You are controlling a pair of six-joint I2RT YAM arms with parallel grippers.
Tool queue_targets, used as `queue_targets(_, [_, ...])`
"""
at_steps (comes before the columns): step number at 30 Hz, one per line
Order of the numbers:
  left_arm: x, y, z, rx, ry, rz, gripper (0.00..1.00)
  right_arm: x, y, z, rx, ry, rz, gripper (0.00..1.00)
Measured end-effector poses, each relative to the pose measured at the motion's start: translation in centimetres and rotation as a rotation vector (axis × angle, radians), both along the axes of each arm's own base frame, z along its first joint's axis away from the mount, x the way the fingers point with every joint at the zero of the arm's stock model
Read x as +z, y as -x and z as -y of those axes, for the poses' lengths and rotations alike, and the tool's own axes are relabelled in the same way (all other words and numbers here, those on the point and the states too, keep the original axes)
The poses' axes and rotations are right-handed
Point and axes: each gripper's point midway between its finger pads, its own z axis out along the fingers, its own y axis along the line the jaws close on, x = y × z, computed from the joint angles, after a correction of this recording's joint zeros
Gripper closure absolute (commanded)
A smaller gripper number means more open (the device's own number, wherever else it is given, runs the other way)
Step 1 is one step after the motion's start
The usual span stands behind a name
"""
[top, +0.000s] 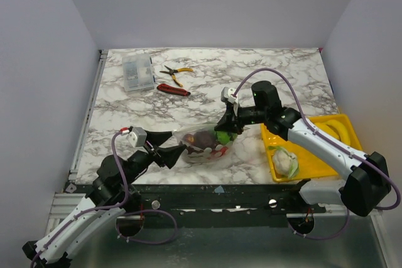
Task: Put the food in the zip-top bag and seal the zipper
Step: Zip the zipper food storage bag at the center of the board.
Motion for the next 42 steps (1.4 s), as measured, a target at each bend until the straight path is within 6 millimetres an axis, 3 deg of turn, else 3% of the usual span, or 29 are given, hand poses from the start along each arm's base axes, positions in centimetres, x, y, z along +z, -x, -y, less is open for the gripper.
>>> queue_targets(1, [0.0, -0.1, 0.0, 0.004, 0.006, -0.002, 0.02, 0.0, 0.0, 0.0, 0.000, 0.000, 0.000, 1.00])
queue_targets(6, [-0.5, -1.8, -0.2, 0.078, -0.004, -0.031, 0.01, 0.0, 0.0, 0.0, 0.002, -0.001, -0.001, 1.00])
queue_targets(9, [-1.9, -2.5, 0.1, 0.095, -0.059, -0.058, 0.07, 0.0, 0.1, 0.0, 0.003, -0.002, -0.001, 1.00])
queue_targets(15, [-3.1, -3.2, 0.8, 0.092, -0.112, -0.059, 0.45, 0.1, 0.1, 0.0, 0.005, -0.004, -0.005, 1.00])
queue_targets(19, [-4.1, -3.5, 1.1, 0.085, -0.132, -0.036, 0.56, 0.1, 0.1, 0.0, 0.002, -0.005, -0.010, 1.00])
queue_targets(23, [-4.4, -3.5, 1.4, 0.072, -0.135, -0.014, 0.78, 0.1, 0.0, 0.1, 0.000, -0.006, -0.013, 1.00])
queue_targets(24, [-4.2, -3.5, 1.5, 0.066, -0.130, -0.003, 0.84, 0.1, 0.0, 0.1, 0.000, -0.006, -0.015, 0.99])
queue_targets(26, [-3.9, -3.4, 1.7, 0.055, -0.124, 0.012, 0.98, 0.1, 0.1, 0.1, -0.002, -0.006, -0.022, 0.84])
queue_targets(29, [-3.9, -3.1, 1.9, 0.037, -0.131, 0.019, 1.00, 0.0, 0.0, 0.0, -0.015, -0.006, -0.045, 0.48])
queue_targets(31, [-4.1, -2.9, 1.9, 0.027, -0.136, 0.014, 1.00, -0.2, -0.1, -0.2, -0.028, -0.001, -0.059, 0.36])
queue_targets(34, [-4.1, -2.7, 2.0, 0.013, -0.135, 0.010, 1.00, -0.6, -0.1, -1.4, -0.041, 0.039, -0.034, 0.35])
queue_targets(36, [-3.8, -2.5, 2.1, 0.004, -0.131, 0.010, 1.00, -0.2, 1.4, -3.4, -0.003, 0.059, 0.004, 0.35])
queue_targets(39, [-3.5, -2.4, 2.1, -0.003, -0.127, 0.009, 1.00, 1.5, 3.5, -5.8, 0.058, 0.033, 0.053, 0.37])
queue_targets(42, [-3.2, -2.3, 2.2, -0.007, -0.127, 0.006, 1.00, 3.5, 4.0, -7.1, 0.076, -0.008, 0.107, 0.43])
